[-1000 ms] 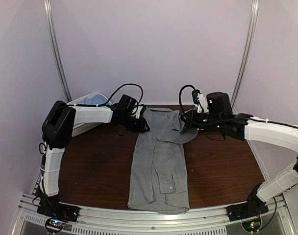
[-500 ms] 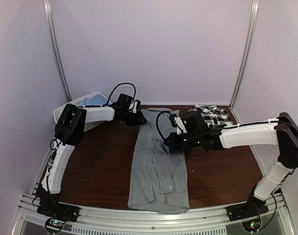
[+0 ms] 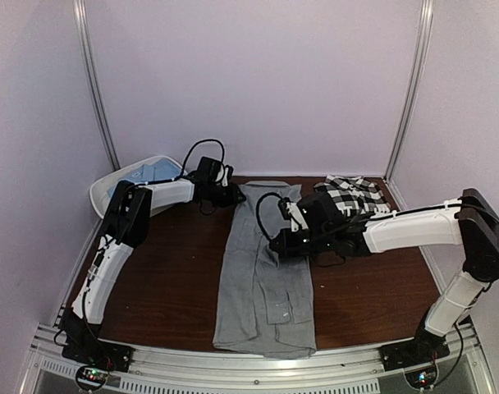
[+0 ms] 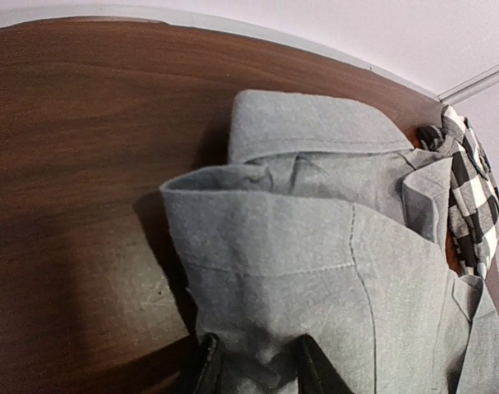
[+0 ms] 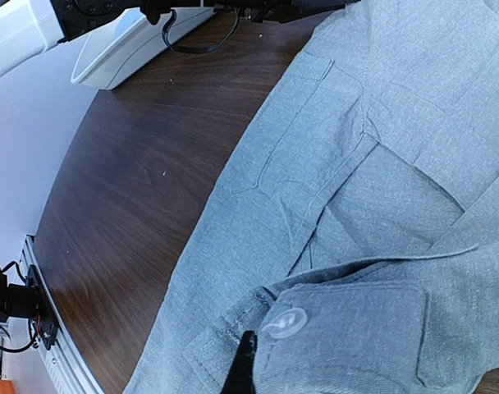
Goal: Fold and stack the long sleeve shirts
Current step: Fold the sleeve of the rectangle-folded shirt.
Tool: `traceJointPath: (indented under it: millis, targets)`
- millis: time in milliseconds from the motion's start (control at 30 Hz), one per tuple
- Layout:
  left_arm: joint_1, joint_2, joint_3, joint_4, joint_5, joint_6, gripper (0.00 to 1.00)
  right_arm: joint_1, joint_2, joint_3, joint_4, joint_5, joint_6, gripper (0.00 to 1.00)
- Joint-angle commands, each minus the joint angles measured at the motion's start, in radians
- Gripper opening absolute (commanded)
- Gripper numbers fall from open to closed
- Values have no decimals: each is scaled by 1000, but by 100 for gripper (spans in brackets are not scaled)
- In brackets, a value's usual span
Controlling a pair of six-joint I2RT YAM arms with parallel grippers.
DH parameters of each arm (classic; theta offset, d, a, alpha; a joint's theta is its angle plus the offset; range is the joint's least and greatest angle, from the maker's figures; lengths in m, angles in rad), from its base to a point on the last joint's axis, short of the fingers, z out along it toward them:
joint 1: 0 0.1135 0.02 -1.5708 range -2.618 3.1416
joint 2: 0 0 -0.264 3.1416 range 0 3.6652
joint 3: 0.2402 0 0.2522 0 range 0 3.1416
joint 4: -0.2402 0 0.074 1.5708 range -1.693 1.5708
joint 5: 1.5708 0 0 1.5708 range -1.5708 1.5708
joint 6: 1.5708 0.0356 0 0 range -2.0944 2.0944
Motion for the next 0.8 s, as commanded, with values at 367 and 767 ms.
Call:
traceJointPath:
  millis: [367,767]
  targets:
    - [49,-39,88,-19,47,25,32,15,-2,5,-16,20,13,0]
    - [-23,-346,-277,100,119,36,31,12,-100,11,-26,137,59,0]
